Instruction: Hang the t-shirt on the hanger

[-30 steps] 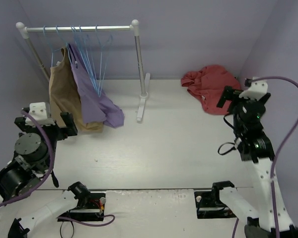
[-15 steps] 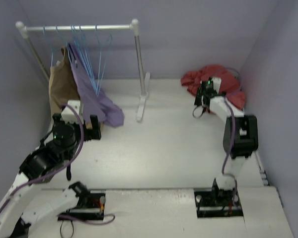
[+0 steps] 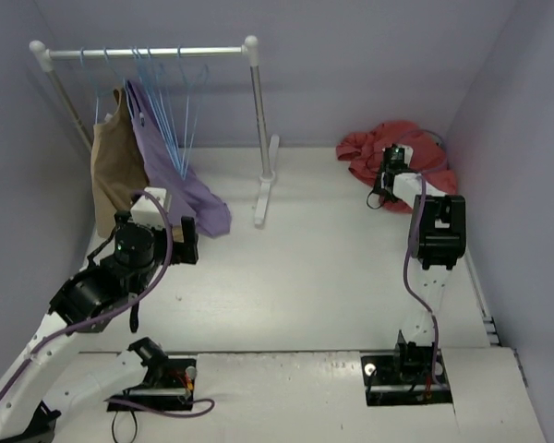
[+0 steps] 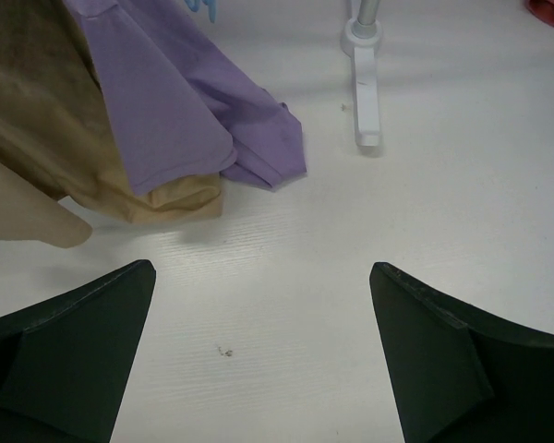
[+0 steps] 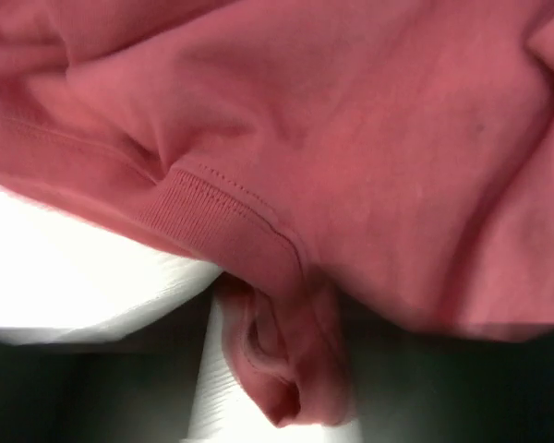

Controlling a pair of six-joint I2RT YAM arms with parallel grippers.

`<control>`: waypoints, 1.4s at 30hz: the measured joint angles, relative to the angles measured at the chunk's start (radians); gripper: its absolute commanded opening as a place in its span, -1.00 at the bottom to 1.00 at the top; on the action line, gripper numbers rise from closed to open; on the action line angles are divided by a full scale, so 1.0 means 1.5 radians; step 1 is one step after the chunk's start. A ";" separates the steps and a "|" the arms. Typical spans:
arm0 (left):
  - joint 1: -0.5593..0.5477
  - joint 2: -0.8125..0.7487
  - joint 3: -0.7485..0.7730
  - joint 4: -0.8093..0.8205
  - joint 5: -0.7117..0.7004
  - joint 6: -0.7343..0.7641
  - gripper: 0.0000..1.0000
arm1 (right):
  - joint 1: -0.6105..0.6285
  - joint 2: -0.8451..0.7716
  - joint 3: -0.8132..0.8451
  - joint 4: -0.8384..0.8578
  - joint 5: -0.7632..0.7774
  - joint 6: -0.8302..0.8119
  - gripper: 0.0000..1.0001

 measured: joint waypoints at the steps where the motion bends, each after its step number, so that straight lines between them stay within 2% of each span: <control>1: 0.000 0.005 0.000 0.000 0.002 0.000 0.95 | -0.006 -0.001 -0.005 0.007 -0.018 -0.002 -1.00; 6: 0.000 0.039 0.000 0.001 0.027 0.000 0.95 | -0.021 -0.052 -0.084 0.040 -0.110 0.003 -1.00; 9: 0.000 0.069 0.001 0.006 0.047 -0.007 0.95 | 0.019 -0.119 -0.172 0.029 -0.120 0.015 -1.00; 11: 0.000 0.091 0.000 0.016 0.065 -0.014 0.95 | 0.087 -0.166 -0.228 0.022 -0.118 0.024 -1.00; 16: 0.000 0.132 -0.044 0.088 0.110 -0.044 0.95 | 0.327 -0.293 -0.361 0.016 -0.128 0.068 -1.00; 20: 0.000 0.168 -0.103 0.146 0.132 -0.070 0.95 | 0.424 -0.380 -0.461 0.018 -0.131 0.101 -1.00; 26: 0.000 0.262 -0.167 0.219 0.154 -0.111 0.95 | 0.443 -0.469 -0.583 0.033 -0.115 0.150 -1.00; 31: 0.000 0.377 -0.166 0.312 0.191 -0.147 0.94 | 0.468 -0.529 -0.648 0.059 -0.097 0.187 -1.00; 34: -0.001 0.461 -0.135 0.355 0.213 -0.168 0.94 | 0.474 -0.551 -0.670 0.065 -0.092 0.201 -1.00; 42: -0.002 0.665 0.034 0.443 0.254 -0.224 0.89 | 0.476 -0.575 -0.690 0.066 -0.081 0.218 -1.00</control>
